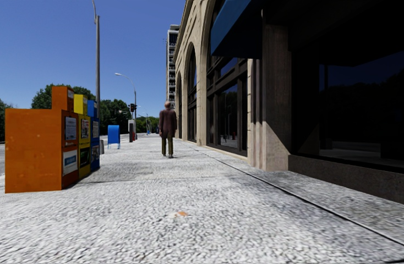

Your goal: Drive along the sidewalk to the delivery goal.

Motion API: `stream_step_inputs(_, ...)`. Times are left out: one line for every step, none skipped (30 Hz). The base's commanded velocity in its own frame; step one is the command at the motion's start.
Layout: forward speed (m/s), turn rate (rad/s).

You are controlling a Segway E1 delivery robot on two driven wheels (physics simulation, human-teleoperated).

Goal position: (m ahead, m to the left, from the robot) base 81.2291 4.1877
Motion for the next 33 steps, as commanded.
stream_step_inputs(1.08,0.02)
stream_step_inputs(1.11,0.06)
stream_step_inputs(1.23,0.20)
stream_step_inputs(1.23,0.20)
stream_step_inputs(1.24,0.51)
stream_step_inputs(1.24,0.52)
stream_step_inputs(1.25,0.51)
stream_step_inputs(1.25,0.49)
stream_step_inputs(1.25,0.40)
stream_step_inputs(1.25,0.00)
stream_step_inputs(1.25,0.00)
stream_step_inputs(1.25,0.00)
stream_step_inputs(1.25,0.00)
stream_step_inputs(1.25,0.00)
stream_step_inputs(1.25,0.28)
stream_step_inputs(1.25,0.30)
stream_step_inputs(1.25,0.20)
stream_step_inputs(1.25,0.03)
stream_step_inputs(1.25,0.03)
stream_step_inputs(1.25,0.00)
stream_step_inputs(1.25,0.00)
stream_step_inputs(1.25,0.00)
stream_step_inputs(1.25,0.00)
stream_step_inputs(1.25,0.00)
stream_step_inputs(1.25,0.00)
stream_step_inputs(1.25,0.00)
stream_step_inputs(1.25,0.00)
stream_step_inputs(1.25,0.00)
stream_step_inputs(1.25,0.00)
stream_step_inputs(1.25,0.00)
stream_step_inputs(1.25,0.00)
stream_step_inputs(1.25,0.00)
stream_step_inputs(1.25,0.00)
